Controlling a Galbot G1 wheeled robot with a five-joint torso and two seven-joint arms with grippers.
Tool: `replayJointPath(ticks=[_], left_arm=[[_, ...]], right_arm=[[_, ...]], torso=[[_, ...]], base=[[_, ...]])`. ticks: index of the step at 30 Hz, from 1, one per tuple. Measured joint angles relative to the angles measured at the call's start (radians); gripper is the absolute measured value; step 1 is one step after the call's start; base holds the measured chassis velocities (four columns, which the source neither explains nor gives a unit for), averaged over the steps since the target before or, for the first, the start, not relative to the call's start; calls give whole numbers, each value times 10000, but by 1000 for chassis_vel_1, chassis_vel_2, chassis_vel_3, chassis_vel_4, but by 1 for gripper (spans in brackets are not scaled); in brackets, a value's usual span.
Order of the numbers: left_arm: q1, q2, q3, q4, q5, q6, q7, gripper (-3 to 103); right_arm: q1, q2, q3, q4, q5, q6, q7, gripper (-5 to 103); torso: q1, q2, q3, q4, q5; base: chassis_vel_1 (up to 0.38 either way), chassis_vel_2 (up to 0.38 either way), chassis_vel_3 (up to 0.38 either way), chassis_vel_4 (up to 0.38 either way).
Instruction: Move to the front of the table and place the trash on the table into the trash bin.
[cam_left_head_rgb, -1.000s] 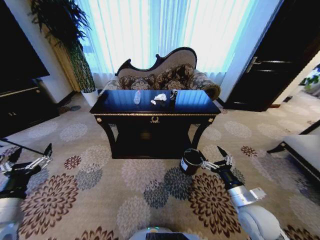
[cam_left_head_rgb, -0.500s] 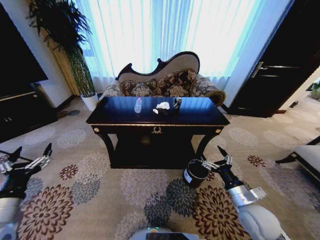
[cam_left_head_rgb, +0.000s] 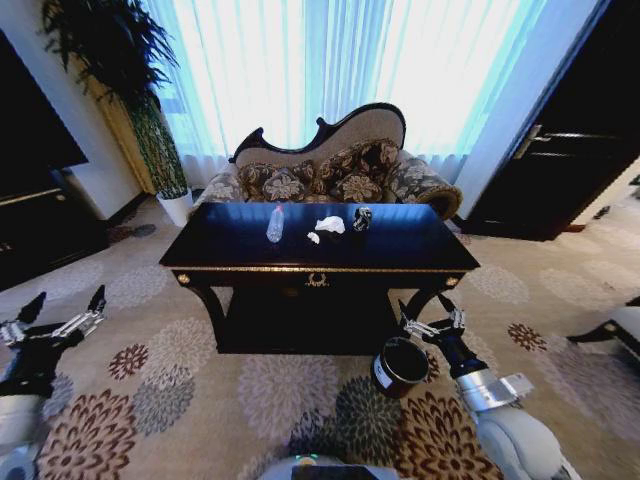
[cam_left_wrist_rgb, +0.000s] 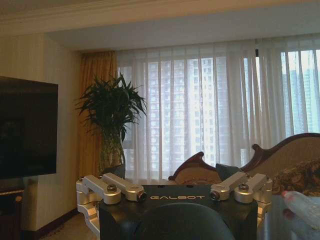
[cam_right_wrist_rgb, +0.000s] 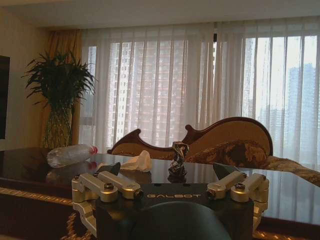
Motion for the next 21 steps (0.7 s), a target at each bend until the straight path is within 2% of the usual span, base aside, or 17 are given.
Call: replayJointPath(ticks=[12, 21], left_arm=[[18, -59, 3, -11, 13, -1, 23, 100], [34, -60, 4, -41, 13, -4, 28, 100]], right_arm=[[0, 0, -48, 26, 34, 55, 7, 100], [14, 49, -103, 64, 21, 94, -38, 100]], torso=[[-1, 0, -1, 0, -1], [-1, -3, 0, -1, 0]], base=[[-189, 181, 193, -183], [-58, 62, 53, -58]])
